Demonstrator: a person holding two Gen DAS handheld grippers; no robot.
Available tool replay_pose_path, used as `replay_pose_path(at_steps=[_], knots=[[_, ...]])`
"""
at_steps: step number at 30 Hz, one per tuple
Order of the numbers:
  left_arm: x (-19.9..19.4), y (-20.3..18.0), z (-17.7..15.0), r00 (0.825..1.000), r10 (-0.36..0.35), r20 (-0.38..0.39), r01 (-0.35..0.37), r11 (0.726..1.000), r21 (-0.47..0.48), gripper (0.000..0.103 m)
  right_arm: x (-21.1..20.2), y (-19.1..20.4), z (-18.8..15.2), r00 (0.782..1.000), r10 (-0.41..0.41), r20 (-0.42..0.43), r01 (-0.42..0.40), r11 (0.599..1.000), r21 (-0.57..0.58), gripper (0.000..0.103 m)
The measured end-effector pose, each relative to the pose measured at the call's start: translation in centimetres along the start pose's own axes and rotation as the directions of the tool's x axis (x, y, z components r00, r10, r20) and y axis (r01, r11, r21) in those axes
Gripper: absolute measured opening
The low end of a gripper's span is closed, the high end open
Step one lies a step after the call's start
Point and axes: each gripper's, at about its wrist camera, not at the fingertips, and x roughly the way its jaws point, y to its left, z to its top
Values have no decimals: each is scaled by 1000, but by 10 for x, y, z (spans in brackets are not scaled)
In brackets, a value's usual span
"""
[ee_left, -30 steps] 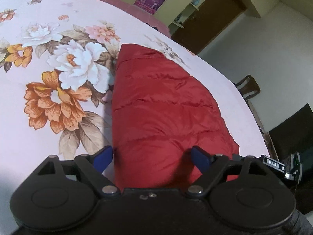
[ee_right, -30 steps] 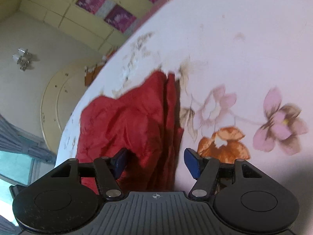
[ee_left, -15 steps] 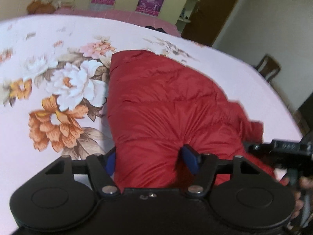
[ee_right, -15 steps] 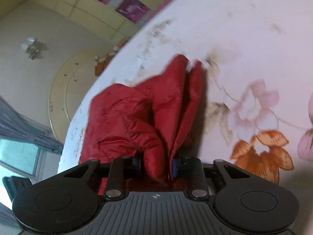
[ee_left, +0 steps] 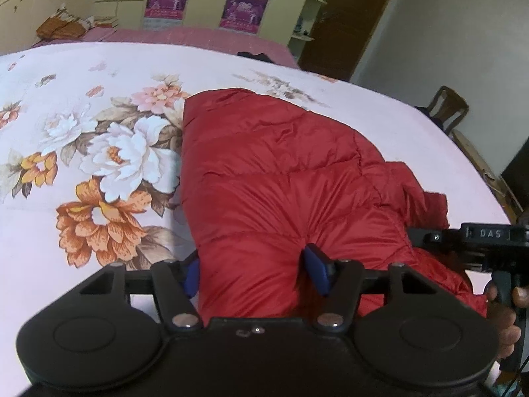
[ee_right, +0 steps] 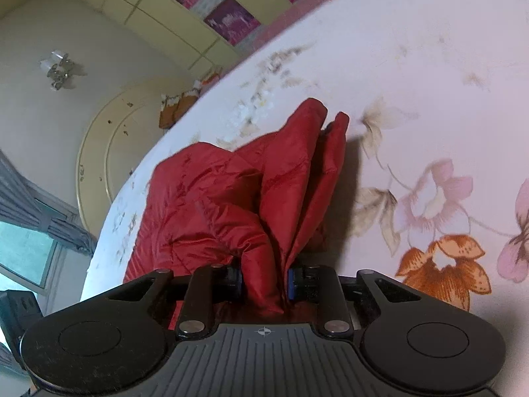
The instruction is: Fold large clothes
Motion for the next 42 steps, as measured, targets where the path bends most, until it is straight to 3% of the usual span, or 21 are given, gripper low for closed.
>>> replay_pose_path(at_steps=[8,16,22,29,32,37,40,41,42], knots=[[-39,53,25,996,-55,64,53,998,31,60,12,79,-7,995,-6,95,14,997,-76,22],[-89,154,50,994,-33,107,31,999,19,58,97,182,-25,997,17,71,-6,988,-155,22],[-110,225,52,995,-6,101,7,1000,-13,58,163,235,-43,999,36,24,-31,982,-186,22],[-103,288,47,999,-3,46,7,997,-75,58,231,260,-65,998,14,-66,-25,985,-172,22],[-90,308,42,1000,1,16,1,995,-96,60,259,258,-74,995,-12,-95,-3,987,-158,22],[-78,326,34,999,-42,31,47,988,-150,61,280,239,-77,994,-35,-107,22,993,-114,22],[-80,336,33,998,-52,34,57,986,-157,70,272,238,-76,994,-33,-107,20,993,-118,22],[-83,341,35,998,-43,39,49,986,-157,81,265,239,-74,995,-44,-91,34,993,-114,31],[-90,346,32,999,-18,46,25,988,-155,84,253,244,-73,996,-71,-55,64,990,-123,38]])
